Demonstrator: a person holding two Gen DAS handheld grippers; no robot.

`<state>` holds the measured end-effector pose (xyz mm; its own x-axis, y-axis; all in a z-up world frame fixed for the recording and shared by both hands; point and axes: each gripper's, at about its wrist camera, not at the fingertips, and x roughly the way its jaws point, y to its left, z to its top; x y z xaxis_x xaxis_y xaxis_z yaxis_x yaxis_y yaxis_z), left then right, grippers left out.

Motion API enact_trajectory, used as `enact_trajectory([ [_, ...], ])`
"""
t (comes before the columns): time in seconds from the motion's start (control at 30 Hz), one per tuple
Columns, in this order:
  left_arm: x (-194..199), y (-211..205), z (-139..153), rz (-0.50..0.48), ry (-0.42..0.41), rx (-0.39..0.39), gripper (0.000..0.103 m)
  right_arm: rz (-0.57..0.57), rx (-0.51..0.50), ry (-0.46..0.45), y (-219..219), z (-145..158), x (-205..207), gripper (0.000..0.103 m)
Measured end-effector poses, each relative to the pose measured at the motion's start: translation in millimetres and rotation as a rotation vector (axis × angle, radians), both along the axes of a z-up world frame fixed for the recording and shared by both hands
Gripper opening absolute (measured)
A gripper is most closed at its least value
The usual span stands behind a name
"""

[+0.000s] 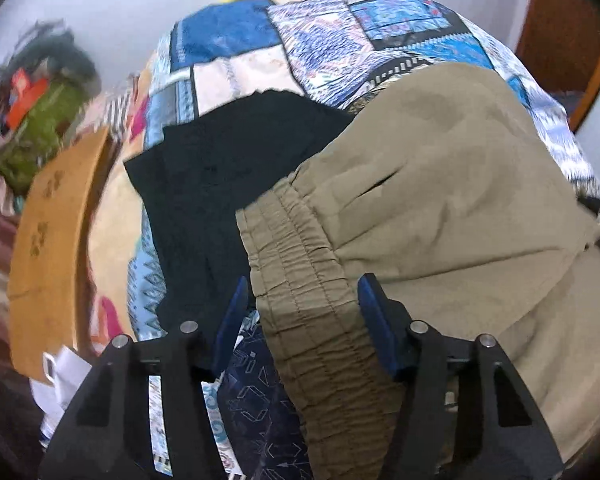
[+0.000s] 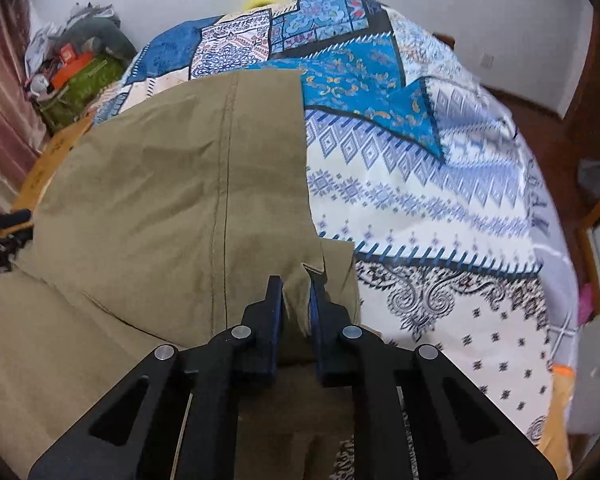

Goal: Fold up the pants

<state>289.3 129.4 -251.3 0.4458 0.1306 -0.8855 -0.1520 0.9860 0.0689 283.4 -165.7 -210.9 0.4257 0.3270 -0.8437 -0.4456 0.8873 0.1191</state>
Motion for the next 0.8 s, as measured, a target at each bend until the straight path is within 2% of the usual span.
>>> enact_trajectory([
  [0.07, 1, 6, -5, 0.01, 0.019, -0.049, 0.06, -0.012, -0.016, 0.027, 4, -10, 2, 0.011],
  [0.17, 0, 10, -5, 0.001, 0.015, -0.085, 0.063, -0.011, -0.055, 0.01, 9, -7, 2, 0.011],
  [0.2, -1, 11, -4, -0.004, 0.014, -0.087, 0.067, -0.011, -0.056, 0.018, 8, -5, 2, 0.011],
  [0.3, -6, 15, 5, 0.0, 0.012, -0.093, 0.069, -0.017, -0.066, 0.017, 3, 6, 4, 0.016],
  [0.4, -11, 20, 19, -0.006, 0.009, -0.048, 0.069, -0.028, -0.063, -0.01, -3, 25, 2, 0.018],
  [0.47, -12, 25, 27, -0.009, -0.002, -0.028, 0.069, -0.045, -0.043, -0.021, -9, 42, 2, 0.024],
  [0.53, -12, 32, 39, -0.007, -0.022, -0.01, 0.072, -0.053, -0.018, -0.06, -12, 56, -1, 0.038],
  [0.57, -11, 35, 46, -0.006, -0.04, -0.009, 0.076, -0.057, -0.009, -0.09, -13, 67, -2, 0.042],
  [0.63, -9, 42, 56, -0.003, -0.073, -0.015, 0.084, -0.06, 0.011, -0.154, -12, 87, -4, 0.053],
  [0.67, -6, 45, 60, 0.001, -0.089, -0.02, 0.088, -0.062, 0.024, -0.178, -10, 95, -4, 0.055],
  [0.8, 12, 60, 66, 0.032, -0.117, -0.061, 0.091, -0.092, 0.089, -0.247, -4, 113, 8, 0.07],
])
